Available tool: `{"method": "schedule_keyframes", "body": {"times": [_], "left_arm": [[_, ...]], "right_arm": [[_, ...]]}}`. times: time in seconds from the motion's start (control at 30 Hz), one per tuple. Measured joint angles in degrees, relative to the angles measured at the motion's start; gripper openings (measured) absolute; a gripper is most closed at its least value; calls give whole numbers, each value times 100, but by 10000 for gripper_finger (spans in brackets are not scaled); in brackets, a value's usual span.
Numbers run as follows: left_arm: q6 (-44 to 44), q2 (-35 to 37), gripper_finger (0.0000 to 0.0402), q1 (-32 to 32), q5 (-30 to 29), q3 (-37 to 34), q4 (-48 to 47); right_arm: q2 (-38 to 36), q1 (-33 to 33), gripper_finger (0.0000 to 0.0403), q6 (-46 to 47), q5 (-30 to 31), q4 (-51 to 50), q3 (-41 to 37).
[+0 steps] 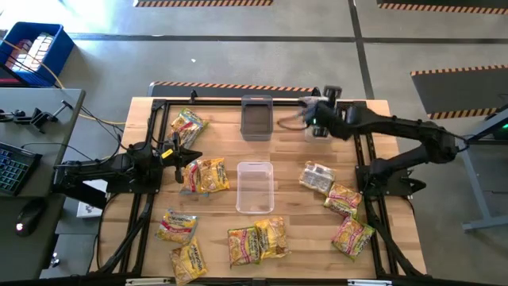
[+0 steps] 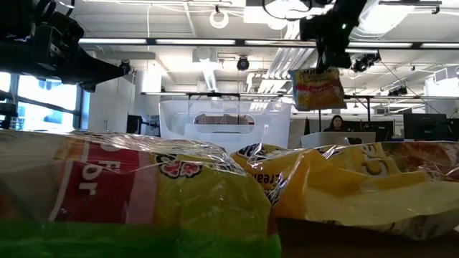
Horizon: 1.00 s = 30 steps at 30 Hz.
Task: Sort Maruchan noodles
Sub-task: Put the blue noodle pack into the white bin
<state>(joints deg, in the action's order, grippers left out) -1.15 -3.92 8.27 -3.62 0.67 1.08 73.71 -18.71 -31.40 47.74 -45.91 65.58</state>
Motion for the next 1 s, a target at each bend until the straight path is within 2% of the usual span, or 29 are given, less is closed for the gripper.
{"method": "schedule_keyframes", "body": {"times": [0.2,0.3,0.43,0.63,1.0], "left_arm": [[-2,2,0,0,0,0,0],[-2,0,1,0,0,0,2],[-1,2,1,-1,0,0,2],[0,2,1,-1,0,0,1],[-2,2,1,0,0,0,2]], "right_arm": [[2,-1012,1,-1714,-489,1512,-568],[2,-1422,0,-1988,-968,1783,-753],[2,-1857,0,-2393,-1165,2461,-1019],[0,-2234,0,-2570,-1392,2965,-1363],[2,-2453,0,-2769,-1545,4137,-2170]]}}
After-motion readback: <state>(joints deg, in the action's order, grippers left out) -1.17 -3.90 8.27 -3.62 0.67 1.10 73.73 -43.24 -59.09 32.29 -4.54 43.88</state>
